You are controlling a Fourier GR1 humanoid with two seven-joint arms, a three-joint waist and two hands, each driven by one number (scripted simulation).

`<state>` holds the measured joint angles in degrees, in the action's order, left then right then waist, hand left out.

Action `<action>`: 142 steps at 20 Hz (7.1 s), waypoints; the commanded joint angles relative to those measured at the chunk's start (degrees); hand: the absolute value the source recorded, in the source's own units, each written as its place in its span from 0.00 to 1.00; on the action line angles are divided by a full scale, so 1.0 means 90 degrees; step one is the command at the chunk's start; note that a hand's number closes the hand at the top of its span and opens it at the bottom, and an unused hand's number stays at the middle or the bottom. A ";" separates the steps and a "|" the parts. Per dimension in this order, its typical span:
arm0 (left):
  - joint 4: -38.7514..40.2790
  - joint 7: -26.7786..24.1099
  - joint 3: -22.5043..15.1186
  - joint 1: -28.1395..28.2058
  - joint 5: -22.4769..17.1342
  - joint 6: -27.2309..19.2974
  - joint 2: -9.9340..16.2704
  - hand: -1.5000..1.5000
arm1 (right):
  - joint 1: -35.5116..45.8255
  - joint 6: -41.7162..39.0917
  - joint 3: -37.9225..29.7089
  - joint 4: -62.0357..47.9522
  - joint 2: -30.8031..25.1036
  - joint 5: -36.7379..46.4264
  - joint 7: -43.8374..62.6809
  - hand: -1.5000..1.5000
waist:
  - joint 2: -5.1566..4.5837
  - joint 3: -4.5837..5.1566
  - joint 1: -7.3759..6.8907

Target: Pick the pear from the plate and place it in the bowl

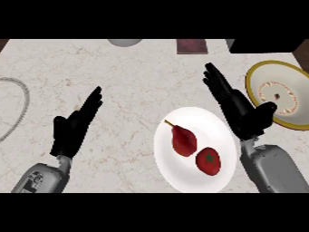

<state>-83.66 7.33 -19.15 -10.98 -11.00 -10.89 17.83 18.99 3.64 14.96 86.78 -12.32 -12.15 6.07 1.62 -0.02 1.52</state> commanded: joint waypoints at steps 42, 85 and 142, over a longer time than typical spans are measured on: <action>-0.0497 0.0147 0.0973 -0.0515 0.1027 -0.0819 0.0536 0.50 | 0.3844 -0.5005 0.3094 -0.2786 -0.1542 0.3187 -0.5052 0.00 | -0.0216 0.0001 -0.0384; -0.0701 0.0303 0.1739 -0.0237 0.1616 -0.0329 0.0141 0.50 | 0.3381 -0.2284 0.2673 -0.6106 0.0750 0.5310 -0.4369 1.00 | -0.0162 0.0006 -0.0095; -0.0755 0.0273 0.2118 -0.0341 0.1824 0.0147 -0.0009 0.50 | 0.1721 0.4420 -0.2061 -0.5298 -0.2275 0.5684 0.1000 1.00 | -0.0240 -0.0009 -0.0299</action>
<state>-91.77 9.41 -1.49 -12.10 5.46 -10.47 16.81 33.19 40.73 -0.57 48.65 -31.74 39.95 21.78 -0.41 -0.07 -1.10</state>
